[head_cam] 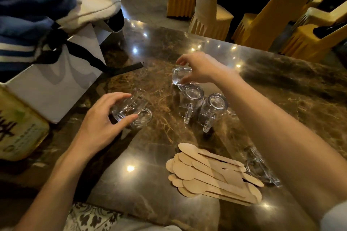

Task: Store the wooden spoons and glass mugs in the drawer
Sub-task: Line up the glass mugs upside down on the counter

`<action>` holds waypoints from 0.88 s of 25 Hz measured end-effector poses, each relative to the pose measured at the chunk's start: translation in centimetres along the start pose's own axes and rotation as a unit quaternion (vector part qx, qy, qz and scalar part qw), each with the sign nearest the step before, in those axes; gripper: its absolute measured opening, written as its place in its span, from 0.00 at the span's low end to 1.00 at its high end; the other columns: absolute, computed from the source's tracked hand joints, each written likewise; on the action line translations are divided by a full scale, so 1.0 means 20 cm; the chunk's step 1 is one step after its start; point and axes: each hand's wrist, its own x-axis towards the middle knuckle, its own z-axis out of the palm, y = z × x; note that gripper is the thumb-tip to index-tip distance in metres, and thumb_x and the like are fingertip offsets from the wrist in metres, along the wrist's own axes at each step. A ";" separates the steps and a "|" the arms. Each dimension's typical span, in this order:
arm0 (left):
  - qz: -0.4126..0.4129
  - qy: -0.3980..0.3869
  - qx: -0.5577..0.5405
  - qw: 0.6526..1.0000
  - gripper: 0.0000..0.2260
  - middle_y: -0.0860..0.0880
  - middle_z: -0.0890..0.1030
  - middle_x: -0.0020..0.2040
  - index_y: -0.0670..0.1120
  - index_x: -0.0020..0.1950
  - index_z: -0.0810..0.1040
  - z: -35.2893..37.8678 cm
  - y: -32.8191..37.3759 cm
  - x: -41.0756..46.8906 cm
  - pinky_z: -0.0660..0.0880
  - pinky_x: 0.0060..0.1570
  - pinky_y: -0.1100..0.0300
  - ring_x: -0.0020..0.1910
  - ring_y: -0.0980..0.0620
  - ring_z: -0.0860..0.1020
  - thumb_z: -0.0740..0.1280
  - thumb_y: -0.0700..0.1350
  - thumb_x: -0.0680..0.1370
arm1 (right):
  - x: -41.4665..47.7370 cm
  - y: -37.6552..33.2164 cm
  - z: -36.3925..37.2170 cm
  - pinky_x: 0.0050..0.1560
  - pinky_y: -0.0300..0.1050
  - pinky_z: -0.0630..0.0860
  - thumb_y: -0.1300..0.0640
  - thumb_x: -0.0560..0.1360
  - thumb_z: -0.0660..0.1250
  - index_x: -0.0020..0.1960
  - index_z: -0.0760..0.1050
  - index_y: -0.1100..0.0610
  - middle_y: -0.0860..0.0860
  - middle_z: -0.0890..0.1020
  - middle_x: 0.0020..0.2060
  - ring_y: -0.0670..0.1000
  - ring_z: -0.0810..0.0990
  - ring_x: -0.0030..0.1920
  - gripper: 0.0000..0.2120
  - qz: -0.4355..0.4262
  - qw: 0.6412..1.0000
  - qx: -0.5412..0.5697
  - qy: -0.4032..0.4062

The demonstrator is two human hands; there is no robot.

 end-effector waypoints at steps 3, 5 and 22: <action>-0.020 0.000 0.007 1.000 0.30 0.58 0.68 0.61 0.50 0.67 0.70 0.04 -0.04 -0.04 0.62 0.52 0.75 0.58 0.66 0.65 0.74 0.51 0.67 | 0.08 0.00 0.04 0.60 0.55 0.74 0.48 0.65 0.76 0.68 0.68 0.52 0.53 0.76 0.62 0.57 0.75 0.61 0.35 0.016 0.998 -0.055 -0.032; -0.026 -0.004 0.014 1.000 0.33 0.58 0.66 0.61 0.51 0.70 0.67 0.06 -0.05 -0.06 0.61 0.54 0.76 0.58 0.67 0.63 0.75 0.50 0.67 | 0.10 0.00 0.06 0.57 0.57 0.76 0.47 0.64 0.77 0.67 0.69 0.51 0.53 0.77 0.60 0.58 0.76 0.59 0.34 0.018 0.995 -0.090 -0.039; 0.005 0.011 0.015 1.000 0.28 0.51 0.71 0.66 0.51 0.69 0.68 0.02 0.00 0.10 0.62 0.57 0.67 0.58 0.67 0.64 0.70 0.51 0.71 | 0.00 0.08 0.00 0.58 0.55 0.74 0.46 0.70 0.71 0.71 0.63 0.55 0.55 0.75 0.63 0.57 0.73 0.62 0.33 0.026 0.994 -0.032 0.097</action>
